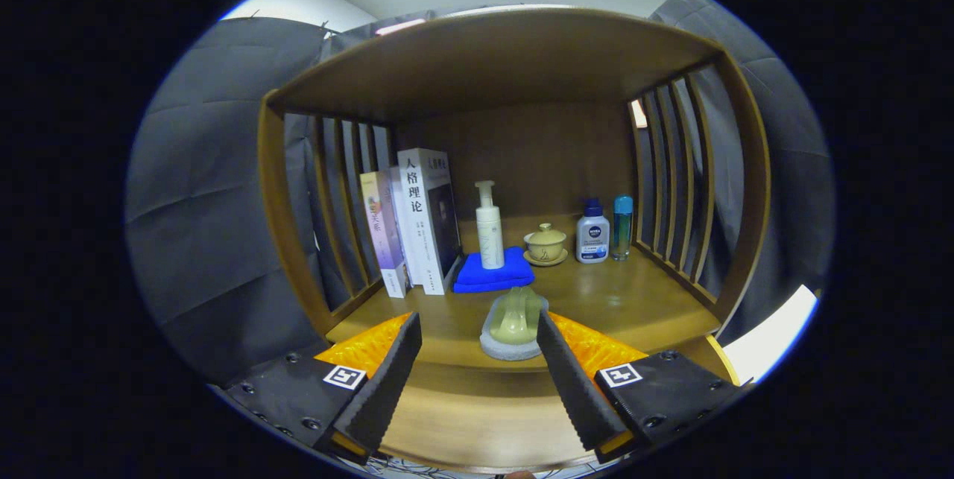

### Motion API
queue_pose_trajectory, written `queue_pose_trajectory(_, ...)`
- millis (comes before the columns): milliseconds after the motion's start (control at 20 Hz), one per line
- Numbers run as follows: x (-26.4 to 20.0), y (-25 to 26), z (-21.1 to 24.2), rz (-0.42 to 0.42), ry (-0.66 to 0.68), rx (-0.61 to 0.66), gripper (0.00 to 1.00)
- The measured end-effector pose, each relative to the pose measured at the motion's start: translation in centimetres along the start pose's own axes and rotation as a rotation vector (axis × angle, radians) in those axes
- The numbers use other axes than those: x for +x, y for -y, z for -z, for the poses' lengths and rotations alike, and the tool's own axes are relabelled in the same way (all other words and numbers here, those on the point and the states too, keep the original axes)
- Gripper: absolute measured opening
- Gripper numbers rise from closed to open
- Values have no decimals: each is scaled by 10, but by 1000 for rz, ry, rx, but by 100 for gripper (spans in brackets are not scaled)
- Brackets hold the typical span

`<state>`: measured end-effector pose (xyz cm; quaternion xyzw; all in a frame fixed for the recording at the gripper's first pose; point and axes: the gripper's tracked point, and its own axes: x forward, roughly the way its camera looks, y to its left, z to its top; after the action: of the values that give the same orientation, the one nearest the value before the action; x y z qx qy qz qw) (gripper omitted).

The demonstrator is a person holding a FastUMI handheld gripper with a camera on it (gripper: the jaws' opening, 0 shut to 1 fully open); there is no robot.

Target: Pull open the drawer, take out the items inside it, and place them on the countertop above the cabinet.

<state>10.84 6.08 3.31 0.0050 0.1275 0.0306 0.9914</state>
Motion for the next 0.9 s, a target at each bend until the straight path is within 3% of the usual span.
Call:
queue_pose_trajectory(450,-73,5,56,47,80,-13,98)
queue_pose_trajectory(900,-107,12,117,71,27,-86,98)
